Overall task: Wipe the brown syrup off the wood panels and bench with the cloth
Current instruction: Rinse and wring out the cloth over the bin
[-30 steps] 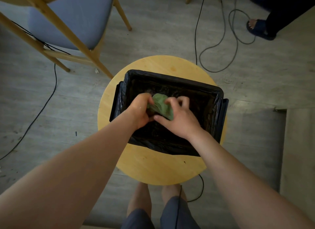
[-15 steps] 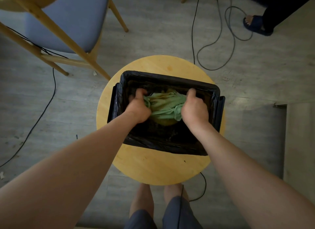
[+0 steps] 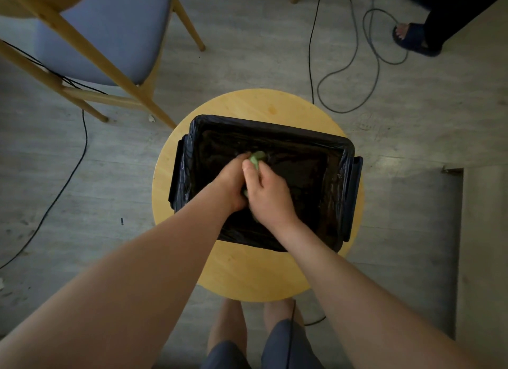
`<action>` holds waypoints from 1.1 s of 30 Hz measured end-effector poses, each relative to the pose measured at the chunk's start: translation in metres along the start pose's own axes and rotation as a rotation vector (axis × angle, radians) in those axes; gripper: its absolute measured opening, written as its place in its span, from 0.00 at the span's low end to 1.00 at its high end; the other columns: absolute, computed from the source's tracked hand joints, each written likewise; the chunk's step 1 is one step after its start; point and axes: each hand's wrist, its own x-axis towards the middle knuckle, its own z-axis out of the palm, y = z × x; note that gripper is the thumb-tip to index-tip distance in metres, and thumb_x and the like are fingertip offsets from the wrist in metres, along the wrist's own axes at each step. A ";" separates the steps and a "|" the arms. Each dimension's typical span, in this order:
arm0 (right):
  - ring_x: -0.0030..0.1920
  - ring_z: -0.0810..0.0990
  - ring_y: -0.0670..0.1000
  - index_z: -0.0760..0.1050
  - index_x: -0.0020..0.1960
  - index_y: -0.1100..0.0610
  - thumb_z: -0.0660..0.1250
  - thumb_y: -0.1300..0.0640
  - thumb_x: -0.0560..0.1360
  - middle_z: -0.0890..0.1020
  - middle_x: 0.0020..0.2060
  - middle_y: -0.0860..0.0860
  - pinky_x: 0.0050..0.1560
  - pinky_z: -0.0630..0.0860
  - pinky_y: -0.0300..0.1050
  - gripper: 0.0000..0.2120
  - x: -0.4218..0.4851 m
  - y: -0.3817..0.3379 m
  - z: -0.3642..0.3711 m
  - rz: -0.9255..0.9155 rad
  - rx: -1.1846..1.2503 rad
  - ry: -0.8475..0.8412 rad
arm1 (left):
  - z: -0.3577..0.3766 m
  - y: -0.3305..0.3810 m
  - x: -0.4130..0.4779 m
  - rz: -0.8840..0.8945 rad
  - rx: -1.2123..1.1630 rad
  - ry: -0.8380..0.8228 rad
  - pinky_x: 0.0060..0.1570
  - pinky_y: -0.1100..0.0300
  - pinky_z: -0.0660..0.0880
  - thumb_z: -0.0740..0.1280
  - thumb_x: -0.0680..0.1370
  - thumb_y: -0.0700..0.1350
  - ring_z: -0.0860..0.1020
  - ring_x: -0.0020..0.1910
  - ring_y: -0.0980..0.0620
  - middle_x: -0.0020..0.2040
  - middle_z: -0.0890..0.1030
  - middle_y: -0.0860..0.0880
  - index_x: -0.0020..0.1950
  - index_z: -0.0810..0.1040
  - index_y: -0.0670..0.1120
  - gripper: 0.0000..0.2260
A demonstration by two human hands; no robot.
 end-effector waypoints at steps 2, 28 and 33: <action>0.35 0.77 0.46 0.72 0.39 0.51 0.57 0.46 0.86 0.77 0.33 0.45 0.34 0.69 0.40 0.19 -0.008 -0.008 -0.001 -0.166 -0.043 0.046 | 0.001 0.001 0.001 0.037 0.036 0.036 0.29 0.63 0.74 0.59 0.86 0.51 0.75 0.23 0.53 0.24 0.73 0.50 0.35 0.72 0.46 0.21; 0.44 0.82 0.46 0.77 0.50 0.48 0.58 0.40 0.83 0.83 0.41 0.45 0.48 0.82 0.54 0.15 0.004 0.007 0.016 0.183 0.129 0.016 | -0.016 0.003 -0.005 -0.030 0.107 -0.045 0.48 0.51 0.80 0.64 0.83 0.55 0.85 0.43 0.45 0.42 0.86 0.44 0.48 0.83 0.43 0.17; 0.35 0.74 0.47 0.69 0.39 0.54 0.56 0.50 0.84 0.73 0.32 0.45 0.35 0.72 0.48 0.17 -0.013 -0.014 0.018 -0.241 -0.032 0.159 | -0.012 0.011 -0.010 0.042 0.191 -0.104 0.27 0.67 0.73 0.53 0.86 0.38 0.76 0.27 0.53 0.25 0.75 0.50 0.38 0.72 0.42 0.18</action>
